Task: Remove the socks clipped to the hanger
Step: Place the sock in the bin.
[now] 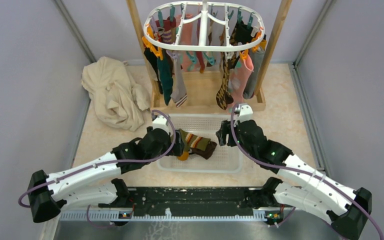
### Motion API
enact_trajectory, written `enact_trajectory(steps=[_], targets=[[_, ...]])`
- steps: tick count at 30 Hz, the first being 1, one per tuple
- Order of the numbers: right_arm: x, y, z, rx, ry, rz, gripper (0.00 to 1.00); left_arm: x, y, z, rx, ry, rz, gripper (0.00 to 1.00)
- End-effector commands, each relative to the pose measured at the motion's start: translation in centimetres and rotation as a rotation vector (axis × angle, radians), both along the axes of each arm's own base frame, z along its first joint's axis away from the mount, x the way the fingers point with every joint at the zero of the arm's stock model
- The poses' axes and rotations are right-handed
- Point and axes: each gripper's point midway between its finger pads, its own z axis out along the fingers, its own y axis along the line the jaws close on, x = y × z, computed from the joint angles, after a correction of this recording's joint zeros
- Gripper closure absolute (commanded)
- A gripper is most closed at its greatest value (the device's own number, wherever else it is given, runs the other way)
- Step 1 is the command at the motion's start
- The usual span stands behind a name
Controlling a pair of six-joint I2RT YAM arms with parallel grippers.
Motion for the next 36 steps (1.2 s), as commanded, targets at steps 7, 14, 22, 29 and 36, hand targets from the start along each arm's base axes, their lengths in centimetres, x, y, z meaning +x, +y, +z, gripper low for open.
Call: enact_trajectory(steps=[7,14,22,29,36], targets=[[0.4,0.3,2.9,0.065,-0.059,-0.003,0.35,0.1,-0.5,1.1,-0.044,-0.011,-0.004,0.01],[0.2,0.3,3.3,0.077,-0.060,0.001,0.35,-0.2,-0.3,1.5,-0.070,-0.008,-0.004,0.01],[-0.1,0.0,4.1,0.094,-0.056,-0.007,0.35,-0.4,-1.2,1.9,-0.106,-0.012,-0.042,0.01],[-0.4,-1.5,5.4,0.112,-0.092,-0.053,0.35,0.0,-2.6,3.8,-0.129,-0.044,-0.085,0.01],[0.5,-2.0,6.9,0.061,-0.133,-0.083,0.35,2.0,-4.6,5.4,-0.123,-0.146,-0.112,0.01]])
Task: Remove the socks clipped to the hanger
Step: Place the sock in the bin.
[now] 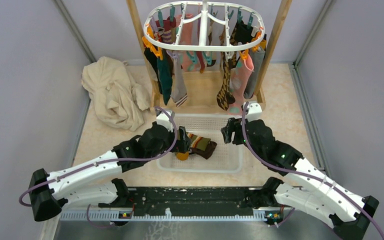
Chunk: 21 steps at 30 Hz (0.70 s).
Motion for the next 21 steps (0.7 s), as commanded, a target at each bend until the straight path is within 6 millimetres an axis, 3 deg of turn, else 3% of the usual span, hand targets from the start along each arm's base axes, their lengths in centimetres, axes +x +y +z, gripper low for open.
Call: enact_trajectory(steps=[1,6,10,14,21], targets=[[1.4,-0.4,4.6,0.019,-0.106,-0.044,0.35,2.0,-2.3,3.3,-0.044,-0.105,-0.020,0.01],[3.1,0.1,9.2,0.004,-0.204,-0.053,0.35,2.6,-4.1,3.3,-0.055,-0.108,-0.051,0.01],[5.6,0.8,10.8,-0.023,-0.266,-0.058,0.35,2.4,-4.5,2.8,-0.059,-0.090,-0.060,0.01],[8.3,0.9,10.8,-0.001,-0.280,-0.060,0.36,2.1,-4.0,3.0,-0.073,-0.086,-0.053,0.01],[11.3,1.8,8.7,-0.047,-0.284,-0.068,0.38,1.8,-3.2,3.3,-0.075,-0.090,-0.041,0.01]])
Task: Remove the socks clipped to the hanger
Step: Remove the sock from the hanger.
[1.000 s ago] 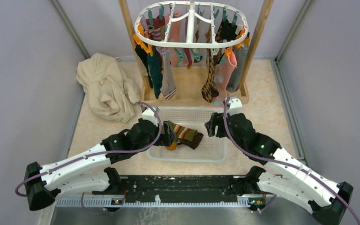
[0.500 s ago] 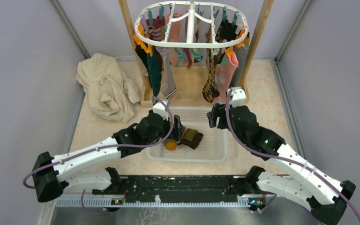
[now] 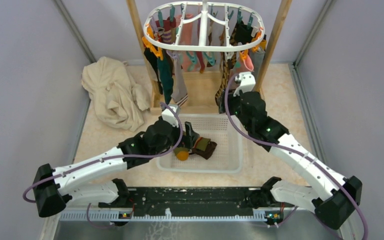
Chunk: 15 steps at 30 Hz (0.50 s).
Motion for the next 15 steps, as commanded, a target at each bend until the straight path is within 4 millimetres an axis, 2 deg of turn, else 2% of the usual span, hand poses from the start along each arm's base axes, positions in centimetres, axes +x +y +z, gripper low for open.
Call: enact_trajectory(steps=[1,7,15], targets=[[2.1,1.1,1.5,0.024,-0.087,0.016,0.38,0.0,0.2,1.2,-0.031,-0.015,0.006,0.01],[3.8,1.2,0.6,0.036,-0.069,0.004,0.39,-0.1,0.4,1.1,-0.034,-0.010,0.009,0.01],[4.9,1.3,-1.7,0.053,-0.023,-0.005,0.39,0.0,0.2,1.2,-0.037,-0.013,0.003,0.01]])
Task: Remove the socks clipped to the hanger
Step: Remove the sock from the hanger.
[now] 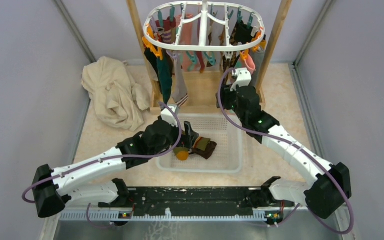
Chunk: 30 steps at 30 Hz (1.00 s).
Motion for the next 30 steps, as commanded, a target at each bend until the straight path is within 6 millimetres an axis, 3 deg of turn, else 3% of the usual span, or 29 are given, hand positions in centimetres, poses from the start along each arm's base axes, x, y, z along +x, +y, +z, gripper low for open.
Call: enact_trajectory(steps=[1,9,13,19,25,30], targets=[[0.9,0.8,0.3,0.054,-0.026,0.011,0.39,0.1,-0.1,0.7,-0.016,-0.008,-0.001,0.01],[0.3,1.2,1.0,0.070,-0.028,0.053,0.74,0.7,-1.5,1.2,-0.025,-0.052,-0.039,0.01],[-0.6,0.8,2.1,0.077,-0.037,0.065,0.76,0.9,-3.7,2.3,-0.064,-0.121,-0.124,0.01],[-2.0,0.7,3.6,0.091,-0.035,0.097,0.89,2.0,-5.9,4.0,-0.121,-0.234,-0.166,0.01],[-3.0,0.7,4.4,0.107,-0.025,0.125,0.90,4.4,-7.5,4.9,-0.116,-0.325,-0.153,0.01],[-3.4,1.0,4.8,0.120,-0.013,0.147,0.90,6.8,-8.7,4.2,-0.049,-0.366,-0.106,0.01]])
